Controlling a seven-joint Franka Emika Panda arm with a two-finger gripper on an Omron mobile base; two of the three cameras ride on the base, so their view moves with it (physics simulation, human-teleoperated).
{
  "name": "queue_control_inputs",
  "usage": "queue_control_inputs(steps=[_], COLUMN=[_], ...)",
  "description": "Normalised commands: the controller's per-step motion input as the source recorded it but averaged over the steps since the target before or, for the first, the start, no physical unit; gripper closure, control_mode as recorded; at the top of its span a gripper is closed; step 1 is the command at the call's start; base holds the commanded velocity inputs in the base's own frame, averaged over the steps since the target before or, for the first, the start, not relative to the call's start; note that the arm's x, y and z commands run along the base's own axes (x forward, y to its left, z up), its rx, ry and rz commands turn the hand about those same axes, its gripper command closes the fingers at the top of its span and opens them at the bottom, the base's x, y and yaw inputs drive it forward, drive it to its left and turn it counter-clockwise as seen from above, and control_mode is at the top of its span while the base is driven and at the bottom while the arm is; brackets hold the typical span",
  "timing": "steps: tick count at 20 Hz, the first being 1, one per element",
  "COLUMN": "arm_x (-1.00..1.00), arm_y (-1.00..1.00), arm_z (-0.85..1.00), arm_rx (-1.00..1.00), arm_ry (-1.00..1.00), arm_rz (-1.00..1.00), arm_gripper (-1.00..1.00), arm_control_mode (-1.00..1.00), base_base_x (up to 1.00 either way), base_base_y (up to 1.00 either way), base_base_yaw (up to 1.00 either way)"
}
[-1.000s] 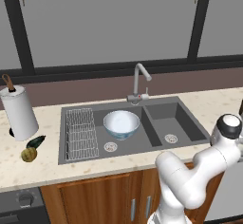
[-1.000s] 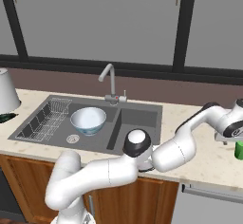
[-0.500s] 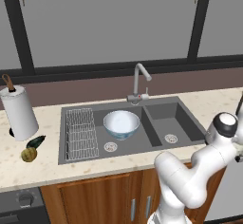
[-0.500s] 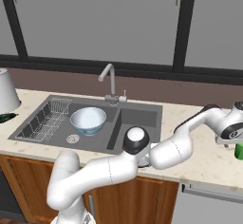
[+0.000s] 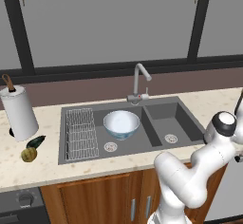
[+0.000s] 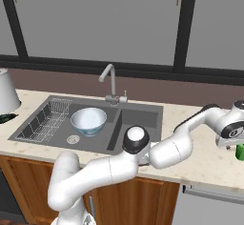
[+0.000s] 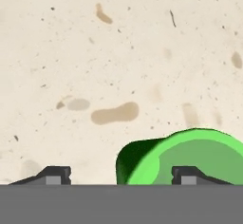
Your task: Remove the squash and eggplant from the sink. Then move the bowl and cup from the counter to the sink for washing.
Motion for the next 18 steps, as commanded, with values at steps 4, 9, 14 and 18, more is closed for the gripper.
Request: queue_control_inputs(steps=[4,9,14,18], arm_x=[0.00,0.03,-0.01,-0.04], arm_y=[-0.08,-0.09,-0.10,-0.01], arm_z=[0.21,0.20,0.34,0.44], arm_rx=[0.18,0.16,0.15,0.17], arm_ry=[0.16,0.11,0.09,0.05], arm_rz=[0.14,0.16,0.18,0.18], arm_gripper=[1.00,1.00,1.00,1.00], arm_control_mode=[-1.00,-1.00,-1.00,-1.00], base_base_x=[0.00,0.00,0.00,0.00], base_base_y=[0.00,0.00,0.00,0.00], base_base_yaw=[0.00,0.00,0.00,0.00])
